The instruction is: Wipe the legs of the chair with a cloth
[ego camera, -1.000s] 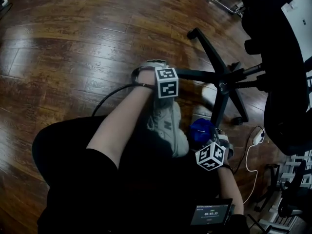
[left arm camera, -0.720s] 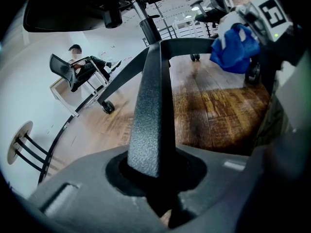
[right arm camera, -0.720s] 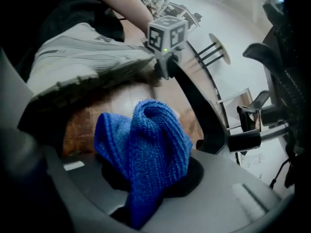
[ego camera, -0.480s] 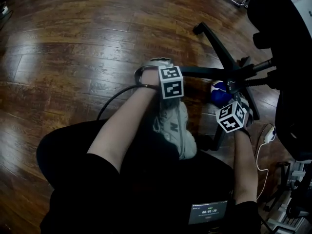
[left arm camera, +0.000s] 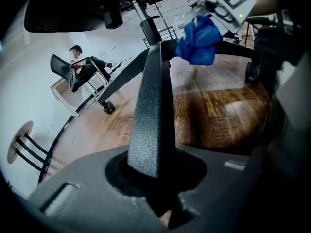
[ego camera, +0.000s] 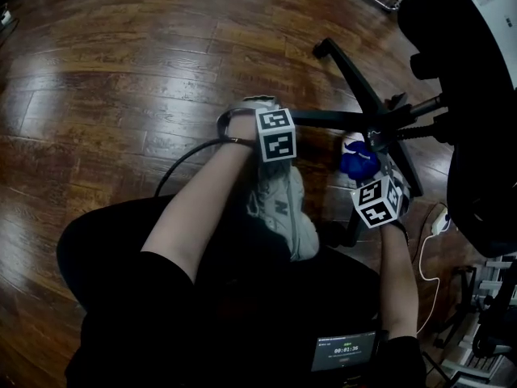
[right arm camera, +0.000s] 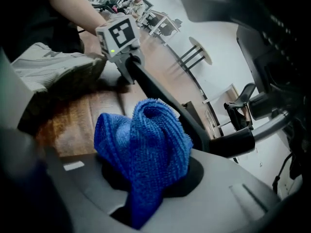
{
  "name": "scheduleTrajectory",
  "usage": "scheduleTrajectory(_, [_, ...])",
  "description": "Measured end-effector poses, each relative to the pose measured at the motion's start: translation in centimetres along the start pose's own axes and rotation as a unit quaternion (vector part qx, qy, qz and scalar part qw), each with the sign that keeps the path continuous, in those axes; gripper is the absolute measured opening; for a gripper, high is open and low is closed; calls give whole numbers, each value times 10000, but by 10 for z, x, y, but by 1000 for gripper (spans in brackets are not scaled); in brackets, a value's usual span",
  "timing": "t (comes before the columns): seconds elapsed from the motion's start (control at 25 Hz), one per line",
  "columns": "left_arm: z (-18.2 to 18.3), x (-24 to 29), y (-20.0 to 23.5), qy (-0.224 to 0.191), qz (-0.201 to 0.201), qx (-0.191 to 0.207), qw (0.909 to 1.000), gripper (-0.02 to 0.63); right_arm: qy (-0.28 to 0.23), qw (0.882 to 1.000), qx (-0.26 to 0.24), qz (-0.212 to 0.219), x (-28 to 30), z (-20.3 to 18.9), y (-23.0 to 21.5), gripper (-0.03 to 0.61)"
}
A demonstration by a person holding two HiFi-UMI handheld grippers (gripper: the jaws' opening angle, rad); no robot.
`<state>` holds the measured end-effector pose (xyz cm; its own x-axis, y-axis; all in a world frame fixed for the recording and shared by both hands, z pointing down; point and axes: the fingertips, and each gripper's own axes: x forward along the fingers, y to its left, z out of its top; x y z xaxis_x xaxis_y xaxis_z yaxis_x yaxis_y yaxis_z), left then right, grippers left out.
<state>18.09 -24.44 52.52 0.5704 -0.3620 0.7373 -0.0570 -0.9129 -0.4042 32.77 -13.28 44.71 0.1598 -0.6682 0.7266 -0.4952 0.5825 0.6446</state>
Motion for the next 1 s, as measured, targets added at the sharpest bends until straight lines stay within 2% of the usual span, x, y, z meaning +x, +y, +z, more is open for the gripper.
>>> scheduleTrajectory(0.16, [-3,0,-1,-19,23,-51,10000,80,-143,9994,-36,315,-32,-12,60,89])
scheduleTrajectory(0.24, [-2,-1,-1,-74,22,-38,10000,83,-294,9990,91,316,-45,-15,77,86])
scheduleTrajectory(0.4, [-2,-8,-4,-264,-114,66,9996,83,-439,9986,287,101,-49,-17,83,84])
scheduleTrajectory(0.56, [5,-19,-11,-586,-516,-390,9962,109,-464,9984,289,-171,-49,-21,79,83])
scheduleTrajectory(0.64, [7,-22,-15,-682,-609,-458,9948,140,-485,9980,304,-269,-49,-22,79,83])
scheduleTrajectory(0.76, [2,-31,-10,-799,-294,-257,9960,158,-474,9980,264,-311,-49,-24,81,83])
scheduleTrajectory(0.8, [0,-36,-7,-868,-202,-189,9958,183,-473,9981,250,-315,-48,-24,81,83])
scheduleTrajectory(0.92, [-2,-55,-9,-1019,-256,-70,9944,187,-443,9982,254,-314,-47,-27,81,83])
scheduleTrajectory(1.0, [-4,-63,-17,-888,-377,119,9953,195,-416,9983,270,-306,-48,-29,81,83])
